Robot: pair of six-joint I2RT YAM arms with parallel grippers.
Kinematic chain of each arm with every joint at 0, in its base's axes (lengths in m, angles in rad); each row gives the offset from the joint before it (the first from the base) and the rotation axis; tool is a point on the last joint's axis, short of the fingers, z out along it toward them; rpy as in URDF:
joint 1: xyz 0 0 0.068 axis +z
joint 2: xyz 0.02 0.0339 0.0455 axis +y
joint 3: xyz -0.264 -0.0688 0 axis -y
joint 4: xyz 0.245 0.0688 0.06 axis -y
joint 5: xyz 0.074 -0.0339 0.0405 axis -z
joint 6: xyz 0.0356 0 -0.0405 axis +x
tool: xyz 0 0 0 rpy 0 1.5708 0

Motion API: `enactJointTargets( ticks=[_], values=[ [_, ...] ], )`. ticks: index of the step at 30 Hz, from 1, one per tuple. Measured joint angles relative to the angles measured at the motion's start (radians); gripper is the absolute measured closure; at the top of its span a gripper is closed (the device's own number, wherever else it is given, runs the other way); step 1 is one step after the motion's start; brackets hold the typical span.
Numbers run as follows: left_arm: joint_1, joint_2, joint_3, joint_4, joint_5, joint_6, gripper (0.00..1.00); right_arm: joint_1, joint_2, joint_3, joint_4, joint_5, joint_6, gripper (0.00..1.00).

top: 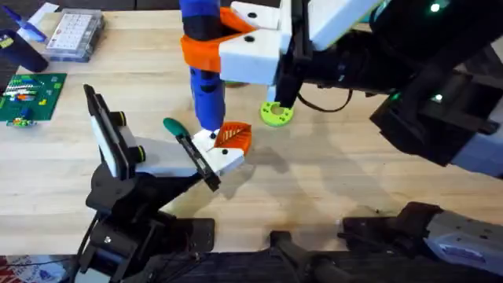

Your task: Pick up the gripper from the table and insert it into the empty holder that is missing its gripper. Then pick up a screw, insert it into the mounting hole, and use the screwdriver to tighten it. Finally, clean up the table by picking up the vegetable and placing it into the bucket.

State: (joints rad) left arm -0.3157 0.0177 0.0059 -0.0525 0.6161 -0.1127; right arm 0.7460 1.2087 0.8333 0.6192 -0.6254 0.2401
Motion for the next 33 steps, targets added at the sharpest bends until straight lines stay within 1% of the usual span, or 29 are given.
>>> enactJointTargets(
  ticks=[33],
  values=[
    [0.000,0.000,0.000,0.000,0.000,0.000,0.988,0.000,0.011,0.002,0.022,0.007,0.042,0.966]
  ],
)
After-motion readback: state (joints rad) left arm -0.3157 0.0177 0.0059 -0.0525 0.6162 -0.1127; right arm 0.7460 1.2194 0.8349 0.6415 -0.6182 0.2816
